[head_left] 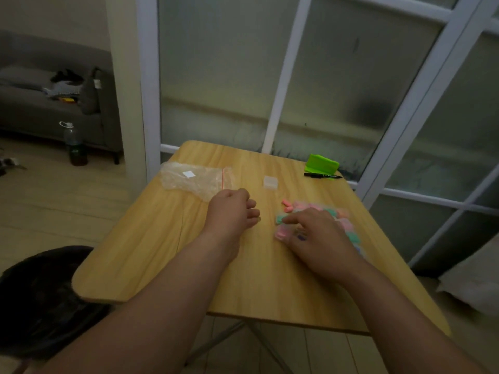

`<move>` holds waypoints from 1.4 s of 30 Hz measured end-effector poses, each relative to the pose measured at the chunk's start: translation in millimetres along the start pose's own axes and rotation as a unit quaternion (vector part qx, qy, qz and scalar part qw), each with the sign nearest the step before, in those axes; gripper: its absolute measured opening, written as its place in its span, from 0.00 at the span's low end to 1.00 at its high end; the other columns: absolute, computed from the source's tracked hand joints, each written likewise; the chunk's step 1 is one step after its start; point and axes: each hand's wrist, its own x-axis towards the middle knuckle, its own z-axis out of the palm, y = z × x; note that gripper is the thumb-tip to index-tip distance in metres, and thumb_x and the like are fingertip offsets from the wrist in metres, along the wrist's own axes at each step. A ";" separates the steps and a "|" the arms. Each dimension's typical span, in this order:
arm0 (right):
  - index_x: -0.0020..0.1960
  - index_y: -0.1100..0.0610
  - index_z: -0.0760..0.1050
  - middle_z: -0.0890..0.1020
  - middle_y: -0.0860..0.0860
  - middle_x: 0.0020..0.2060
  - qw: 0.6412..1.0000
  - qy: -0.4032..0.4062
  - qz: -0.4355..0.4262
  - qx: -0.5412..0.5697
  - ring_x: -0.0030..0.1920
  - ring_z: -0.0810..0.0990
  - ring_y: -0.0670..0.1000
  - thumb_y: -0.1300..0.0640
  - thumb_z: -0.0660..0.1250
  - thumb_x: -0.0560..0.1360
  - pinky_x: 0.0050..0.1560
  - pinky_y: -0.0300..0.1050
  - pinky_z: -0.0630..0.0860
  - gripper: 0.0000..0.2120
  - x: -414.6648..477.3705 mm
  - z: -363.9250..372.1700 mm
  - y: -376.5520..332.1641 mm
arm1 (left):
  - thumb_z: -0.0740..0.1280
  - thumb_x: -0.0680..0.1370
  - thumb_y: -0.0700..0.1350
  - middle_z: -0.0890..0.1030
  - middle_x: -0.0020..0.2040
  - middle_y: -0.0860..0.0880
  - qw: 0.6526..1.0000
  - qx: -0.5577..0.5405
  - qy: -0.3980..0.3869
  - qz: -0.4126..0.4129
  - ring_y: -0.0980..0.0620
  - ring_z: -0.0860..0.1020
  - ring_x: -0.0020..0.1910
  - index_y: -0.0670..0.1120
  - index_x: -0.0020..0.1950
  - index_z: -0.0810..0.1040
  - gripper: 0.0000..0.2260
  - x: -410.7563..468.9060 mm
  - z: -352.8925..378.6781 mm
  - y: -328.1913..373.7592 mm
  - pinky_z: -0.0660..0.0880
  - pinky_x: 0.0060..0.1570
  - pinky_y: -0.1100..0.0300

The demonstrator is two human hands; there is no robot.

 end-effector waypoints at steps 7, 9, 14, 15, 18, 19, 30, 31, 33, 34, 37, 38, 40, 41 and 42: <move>0.57 0.41 0.79 0.81 0.42 0.55 0.983 0.076 0.080 0.146 0.54 0.78 0.42 0.50 0.67 0.83 0.50 0.45 0.79 0.05 28.8 -11.5 16.8 | 0.63 0.82 0.39 0.80 0.47 0.41 0.998 -0.064 0.015 0.010 0.46 0.80 0.42 0.38 0.61 0.78 0.10 24.0 1.2 19.3 0.83 0.54 0.47; 0.60 0.46 0.81 0.82 0.44 0.56 0.977 0.079 0.093 0.174 0.55 0.79 0.43 0.53 0.67 0.84 0.46 0.40 0.76 0.07 46.0 -12.9 21.7 | 0.64 0.82 0.39 0.80 0.45 0.42 0.995 -0.093 0.018 0.010 0.46 0.80 0.42 0.38 0.60 0.79 0.10 31.0 2.5 23.8 0.83 0.50 0.50; 0.65 0.54 0.81 0.84 0.50 0.60 0.991 0.045 0.086 0.088 0.60 0.81 0.50 0.56 0.69 0.81 0.56 0.44 0.73 0.13 105.3 -8.0 31.9 | 0.63 0.81 0.40 0.81 0.43 0.44 0.991 -0.135 0.012 0.007 0.46 0.81 0.42 0.39 0.58 0.79 0.09 44.3 5.1 27.2 0.82 0.46 0.53; 0.66 0.55 0.81 0.84 0.51 0.61 0.993 0.033 0.090 0.076 0.61 0.81 0.51 0.55 0.70 0.81 0.56 0.43 0.73 0.14 120.3 -5.1 31.5 | 0.63 0.81 0.41 0.82 0.42 0.44 0.990 -0.141 0.012 0.009 0.46 0.81 0.41 0.39 0.57 0.79 0.08 48.7 5.6 27.7 0.82 0.46 0.53; 0.70 0.55 0.78 0.84 0.53 0.60 0.993 -0.001 0.113 0.030 0.62 0.82 0.55 0.49 0.70 0.80 0.56 0.47 0.75 0.21 153.4 3.0 27.3 | 0.64 0.81 0.41 0.82 0.43 0.43 0.989 -0.148 0.011 0.001 0.46 0.81 0.41 0.39 0.56 0.79 0.08 51.1 10.6 27.6 0.82 0.48 0.52; 0.72 0.55 0.76 0.85 0.53 0.59 0.993 -0.008 0.119 0.020 0.61 0.82 0.56 0.46 0.69 0.80 0.55 0.48 0.76 0.23 164.8 8.3 23.5 | 0.64 0.81 0.41 0.82 0.43 0.43 0.989 -0.147 0.010 -0.002 0.46 0.81 0.41 0.39 0.56 0.79 0.08 52.0 11.2 26.7 0.83 0.48 0.52; 0.63 0.51 0.78 0.82 0.53 0.60 0.985 -0.070 0.141 -0.073 0.54 0.80 0.56 0.45 0.67 0.77 0.47 0.48 0.74 0.17 207.5 42.8 -19.0 | 0.63 0.82 0.41 0.82 0.47 0.42 0.993 -0.116 -0.005 -0.011 0.46 0.81 0.42 0.38 0.61 0.79 0.11 51.3 -4.8 27.8 0.82 0.52 0.50; 0.60 0.50 0.77 0.83 0.52 0.58 0.988 -0.060 0.131 -0.058 0.52 0.79 0.55 0.45 0.67 0.76 0.47 0.48 0.73 0.15 203.4 39.3 -21.8 | 0.63 0.82 0.40 0.82 0.47 0.42 0.994 -0.108 -0.010 -0.012 0.46 0.81 0.43 0.38 0.60 0.79 0.10 49.5 -6.4 28.5 0.83 0.53 0.49; 0.55 0.48 0.77 0.83 0.50 0.53 0.993 -0.029 0.114 -0.011 0.49 0.78 0.53 0.44 0.68 0.76 0.45 0.48 0.72 0.12 189.2 30.2 -29.1 | 0.64 0.83 0.40 0.82 0.47 0.41 0.995 -0.092 -0.020 -0.013 0.46 0.81 0.42 0.39 0.59 0.79 0.09 45.7 -10.3 29.0 0.83 0.51 0.50; 0.53 0.47 0.77 0.82 0.49 0.50 0.994 -0.012 0.111 0.022 0.48 0.79 0.53 0.43 0.68 0.75 0.43 0.47 0.72 0.11 177.7 23.0 -33.2 | 0.64 0.83 0.40 0.82 0.48 0.41 0.997 -0.076 -0.025 -0.011 0.46 0.81 0.42 0.39 0.59 0.79 0.08 42.2 -11.5 28.9 0.83 0.50 0.50; 0.49 0.48 0.78 0.84 0.50 0.42 0.969 0.025 0.127 0.212 0.41 0.84 0.54 0.44 0.68 0.74 0.37 0.45 0.73 0.09 137.3 6.1 -47.7 | 0.63 0.85 0.41 0.83 0.55 0.38 0.999 0.011 -0.051 0.000 0.46 0.81 0.43 0.41 0.61 0.78 0.08 30.1 -13.7 24.4 0.83 0.44 0.54; 0.48 0.48 0.78 0.84 0.50 0.41 0.953 0.035 0.131 0.271 0.40 0.84 0.54 0.44 0.68 0.75 0.36 0.46 0.74 0.08 119.8 -1.6 -50.7 | 0.63 0.85 0.42 0.82 0.57 0.38 0.997 0.037 -0.069 -0.006 0.46 0.81 0.43 0.41 0.62 0.77 0.08 21.9 -12.0 23.1 0.83 0.41 0.56; 0.47 0.49 0.80 0.83 0.49 0.40 0.930 0.049 0.121 0.343 0.40 0.83 0.53 0.46 0.69 0.76 0.39 0.48 0.75 0.08 87.7 -11.6 -56.7 | 0.63 0.86 0.47 0.82 0.58 0.38 0.991 0.075 -0.108 -0.023 0.45 0.82 0.44 0.43 0.64 0.76 0.10 8.4 -11.7 22.1 0.82 0.39 0.57; 0.48 0.50 0.81 0.83 0.48 0.40 0.921 0.051 0.116 0.368 0.41 0.81 0.52 0.46 0.69 0.78 0.39 0.47 0.75 0.07 70.8 -17.0 -59.2 | 0.64 0.86 0.49 0.83 0.57 0.38 0.987 0.088 -0.130 -0.027 0.45 0.83 0.44 0.44 0.64 0.77 0.12 1.4 -11.3 22.2 0.83 0.40 0.56; 0.50 0.50 0.81 0.83 0.48 0.41 0.912 0.047 0.114 0.390 0.42 0.80 0.50 0.47 0.69 0.79 0.38 0.45 0.74 0.07 56.0 -20.9 -61.3 | 0.64 0.86 0.51 0.83 0.57 0.39 0.983 0.102 -0.153 -0.024 0.45 0.83 0.45 0.44 0.64 0.78 0.13 -5.3 -11.6 23.1 0.83 0.42 0.56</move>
